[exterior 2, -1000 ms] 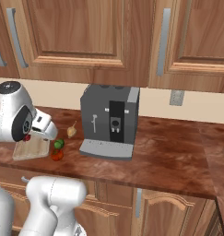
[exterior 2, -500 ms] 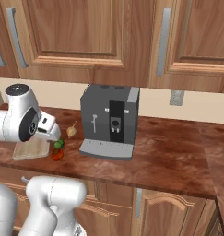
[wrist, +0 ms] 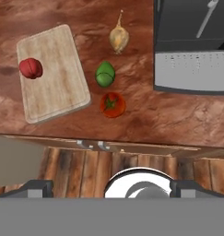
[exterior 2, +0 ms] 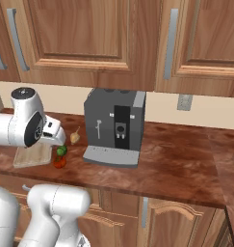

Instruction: Place the avocado, onion, tomato, and bell pepper on the cutting board.

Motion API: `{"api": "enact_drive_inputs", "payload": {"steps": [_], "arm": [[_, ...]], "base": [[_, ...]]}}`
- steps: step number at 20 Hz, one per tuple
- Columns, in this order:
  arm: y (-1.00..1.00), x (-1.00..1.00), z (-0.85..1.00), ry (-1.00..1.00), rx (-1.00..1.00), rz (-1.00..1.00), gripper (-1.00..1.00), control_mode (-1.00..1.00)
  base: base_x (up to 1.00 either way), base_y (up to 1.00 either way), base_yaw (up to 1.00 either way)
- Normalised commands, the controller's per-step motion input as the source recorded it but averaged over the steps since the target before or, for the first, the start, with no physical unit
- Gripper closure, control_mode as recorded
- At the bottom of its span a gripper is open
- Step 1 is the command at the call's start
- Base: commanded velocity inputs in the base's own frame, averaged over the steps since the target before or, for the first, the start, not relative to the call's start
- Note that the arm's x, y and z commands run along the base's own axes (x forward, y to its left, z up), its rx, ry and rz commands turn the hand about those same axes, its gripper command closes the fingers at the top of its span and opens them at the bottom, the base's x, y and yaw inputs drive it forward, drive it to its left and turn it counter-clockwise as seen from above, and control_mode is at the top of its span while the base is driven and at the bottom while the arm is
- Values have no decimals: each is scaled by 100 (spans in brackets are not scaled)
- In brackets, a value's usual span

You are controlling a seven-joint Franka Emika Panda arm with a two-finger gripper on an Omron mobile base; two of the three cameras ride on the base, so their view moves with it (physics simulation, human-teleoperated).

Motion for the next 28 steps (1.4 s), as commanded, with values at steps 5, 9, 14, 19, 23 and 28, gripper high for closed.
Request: {"api": "enact_drive_inputs", "payload": {"steps": [5,9,14,19,23,28], "arm": [[0,14,-17,0,0,1,-100,-100],[0,26,-21,0,0,0,-100,-100],[0,24,-21,0,0,0,-100,-100],[0,4,-19,0,0,0,-100,-100],[2,0,-23,0,0,0,-100,-100],[7,2,-18,0,0,0,-100,-100]], "base": [[0,0,0],[0,0,0],[0,0,0],[0,0,0],[0,0,0],[0,0,0]]}}
